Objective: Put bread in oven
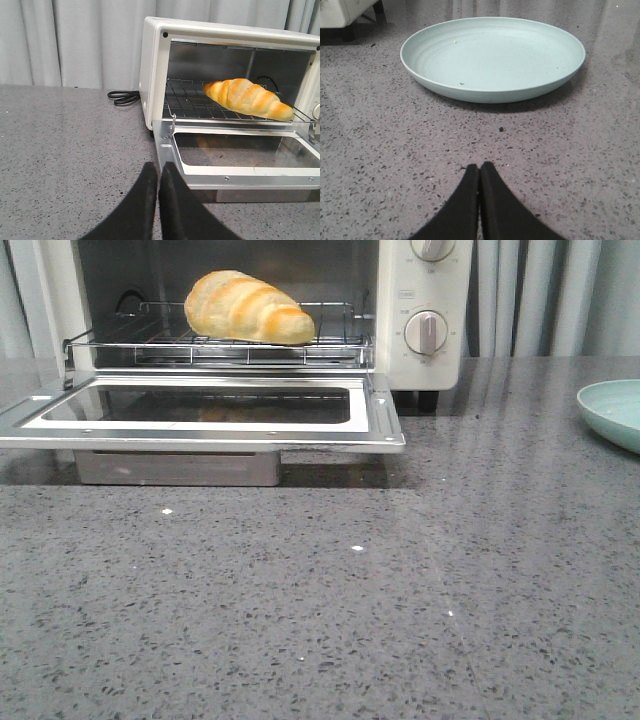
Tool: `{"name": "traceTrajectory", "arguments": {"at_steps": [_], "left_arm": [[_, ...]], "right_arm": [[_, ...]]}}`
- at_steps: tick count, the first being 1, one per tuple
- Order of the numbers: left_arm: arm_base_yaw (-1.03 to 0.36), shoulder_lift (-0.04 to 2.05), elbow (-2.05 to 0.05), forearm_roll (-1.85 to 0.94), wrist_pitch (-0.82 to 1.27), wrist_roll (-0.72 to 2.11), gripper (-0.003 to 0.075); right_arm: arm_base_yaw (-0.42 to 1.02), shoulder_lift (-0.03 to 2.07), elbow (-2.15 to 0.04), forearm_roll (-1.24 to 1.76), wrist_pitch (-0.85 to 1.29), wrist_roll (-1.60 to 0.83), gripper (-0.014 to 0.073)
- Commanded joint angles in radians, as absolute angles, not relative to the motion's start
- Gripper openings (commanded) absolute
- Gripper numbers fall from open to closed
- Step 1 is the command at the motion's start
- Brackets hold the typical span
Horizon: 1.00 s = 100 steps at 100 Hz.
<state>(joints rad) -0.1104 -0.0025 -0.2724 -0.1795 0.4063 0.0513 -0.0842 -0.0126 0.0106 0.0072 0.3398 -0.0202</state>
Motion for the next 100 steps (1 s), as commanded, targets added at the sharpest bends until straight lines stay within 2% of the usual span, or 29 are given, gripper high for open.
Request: {"name": "traceTrajectory", "arguments": {"at_steps": [1,19,62,100], "left_arm": [[-0.108,-0.029,-0.294,-0.193,0.329,0.044,-0.0021],[-0.108,-0.029,-0.263,-0.131,0.317,0.044,-0.0021],[-0.108,-0.029,-0.019,0.007,0.164,0.034,-0.0021],[-0.11,-0.029,0.023,0.021,0.268,0.0,-0.0021]], "right_arm": [[-0.092,-0.03,0.035,-0.007,0.321,-0.023,-0.0049],[-0.092,-0.03,0.035,-0.007,0.321,-0.023,-0.0049],[-0.092,-0.03,0.035,-0.007,0.321,-0.023,-0.0049],[-0.092,-0.03,0.035,-0.007,0.321,-0.023,-0.0049]]}}
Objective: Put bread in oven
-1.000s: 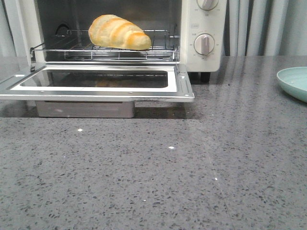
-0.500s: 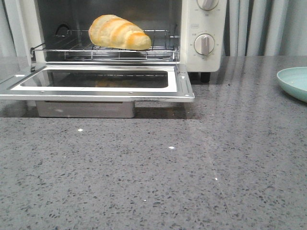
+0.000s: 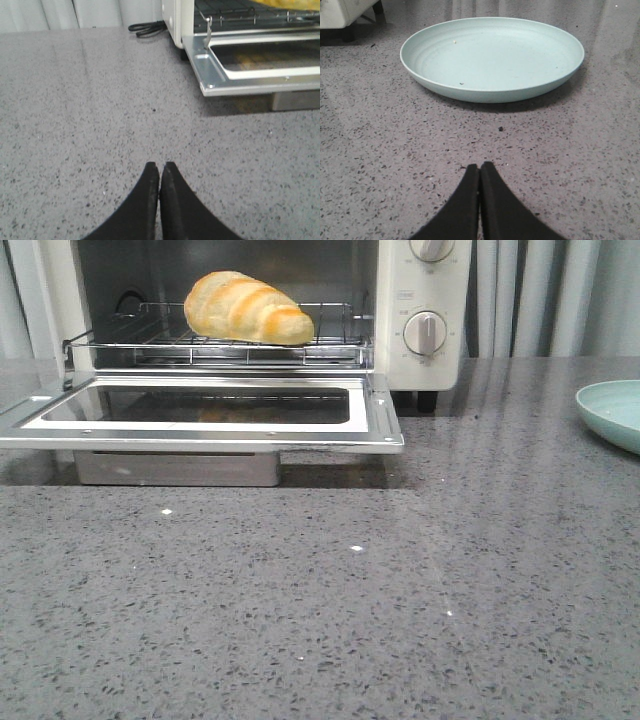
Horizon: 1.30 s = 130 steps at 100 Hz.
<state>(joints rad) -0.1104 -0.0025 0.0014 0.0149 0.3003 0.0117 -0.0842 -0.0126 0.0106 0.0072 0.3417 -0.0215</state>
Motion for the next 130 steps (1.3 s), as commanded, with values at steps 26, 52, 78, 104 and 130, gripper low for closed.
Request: {"name": "traceTrajectory", "arguments": {"at_steps": [26,52,78,104,130], "left_arm": [[-0.098,-0.029,0.023,0.048,0.272,0.0,-0.0021],[-0.052,-0.029,0.023,0.045,0.272,0.0,-0.0021],[-0.033,-0.029,0.023,0.045,0.27,0.0,-0.0021],[-0.033,-0.029,0.023,0.036,0.268,0.0,-0.0021],[-0.033,-0.029,0.023,0.036,0.268,0.0,-0.0021]], "right_arm": [[-0.092,-0.03,0.035,-0.007,0.321,-0.023,-0.0049],[-0.092,-0.03,0.035,-0.007,0.321,-0.023,-0.0049],[-0.092,-0.03,0.035,-0.007,0.321,-0.023,-0.0049],[-0.092,-0.03,0.035,-0.007,0.321,-0.023,-0.0049],[-0.092,-0.03,0.035,-0.007,0.321,-0.023,-0.0049]]}}
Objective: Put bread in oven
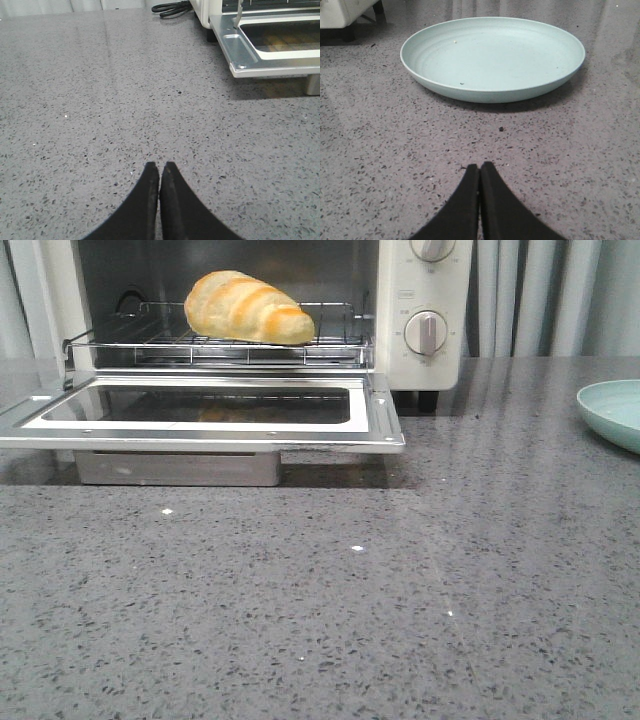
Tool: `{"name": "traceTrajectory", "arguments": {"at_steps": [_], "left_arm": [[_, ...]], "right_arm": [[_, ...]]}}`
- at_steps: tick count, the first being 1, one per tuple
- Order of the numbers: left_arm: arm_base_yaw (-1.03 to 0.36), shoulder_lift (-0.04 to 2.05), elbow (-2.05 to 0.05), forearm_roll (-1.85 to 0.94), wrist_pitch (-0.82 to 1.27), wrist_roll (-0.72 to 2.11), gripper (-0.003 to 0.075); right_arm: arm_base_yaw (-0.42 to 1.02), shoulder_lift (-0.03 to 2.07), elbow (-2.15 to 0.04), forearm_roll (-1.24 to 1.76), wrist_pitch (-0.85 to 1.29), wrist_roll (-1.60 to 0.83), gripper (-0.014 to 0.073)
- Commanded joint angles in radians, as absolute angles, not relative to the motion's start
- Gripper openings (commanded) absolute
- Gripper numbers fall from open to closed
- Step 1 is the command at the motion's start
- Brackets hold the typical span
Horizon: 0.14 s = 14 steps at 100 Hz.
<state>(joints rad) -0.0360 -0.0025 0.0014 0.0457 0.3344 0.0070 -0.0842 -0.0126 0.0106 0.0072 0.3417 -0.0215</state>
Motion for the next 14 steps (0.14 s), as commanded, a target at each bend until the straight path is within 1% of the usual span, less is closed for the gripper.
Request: {"name": "traceTrajectory", "arguments": {"at_steps": [1,14], "left_arm": [[-0.033,-0.029,0.023,0.036,0.268,0.0,-0.0021],[-0.033,-0.029,0.023,0.036,0.268,0.0,-0.0021]], "right_arm": [[-0.092,-0.03,0.035,-0.007,0.321,-0.023,-0.0049],[-0.092,-0.03,0.035,-0.007,0.321,-0.023,-0.0049]]}}
